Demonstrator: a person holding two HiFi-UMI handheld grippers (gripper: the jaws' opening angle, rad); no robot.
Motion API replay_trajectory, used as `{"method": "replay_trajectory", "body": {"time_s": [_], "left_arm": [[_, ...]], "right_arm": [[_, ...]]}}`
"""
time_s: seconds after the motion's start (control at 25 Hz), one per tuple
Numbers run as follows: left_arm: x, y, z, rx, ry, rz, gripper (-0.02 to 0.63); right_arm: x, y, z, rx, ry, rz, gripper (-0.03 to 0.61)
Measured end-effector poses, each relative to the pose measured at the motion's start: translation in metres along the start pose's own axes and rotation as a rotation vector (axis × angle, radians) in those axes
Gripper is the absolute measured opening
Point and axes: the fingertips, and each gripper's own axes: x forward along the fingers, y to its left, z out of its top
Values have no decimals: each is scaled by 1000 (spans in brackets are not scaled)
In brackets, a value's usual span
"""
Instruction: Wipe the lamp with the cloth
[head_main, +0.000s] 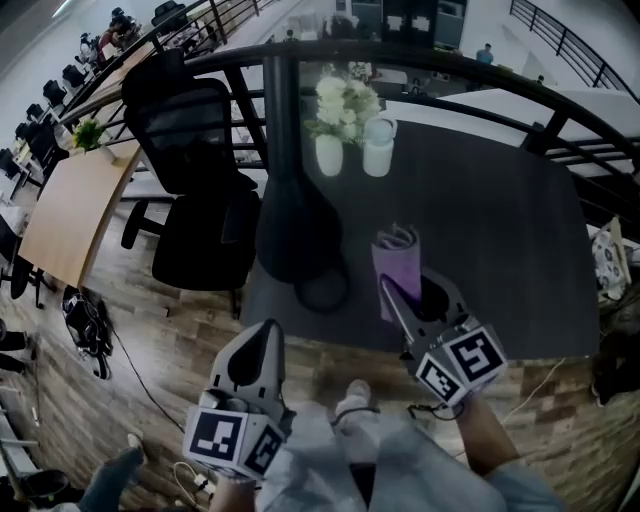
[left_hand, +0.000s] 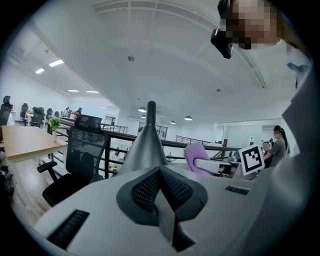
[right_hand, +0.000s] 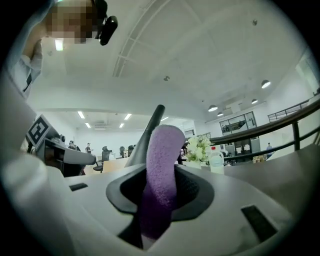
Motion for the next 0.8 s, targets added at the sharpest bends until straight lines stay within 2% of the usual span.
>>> {"method": "replay_trajectory", "body": {"time_s": [0.16,0.36,0.56,0.8], "left_arm": [[-2,0,-1,-6,25,24,11],[2,6,4,12,11,31,12],[2,11,6,26,22,18,11],[3,18,8,18,22,-2,12]], "right_arm": [[33,-18,14,55,-43,75,123],[80,-31,24,102,-52,164,123],[115,-34,27,121,-10,233,123],[135,-36,18,127,52,259,123]]}}
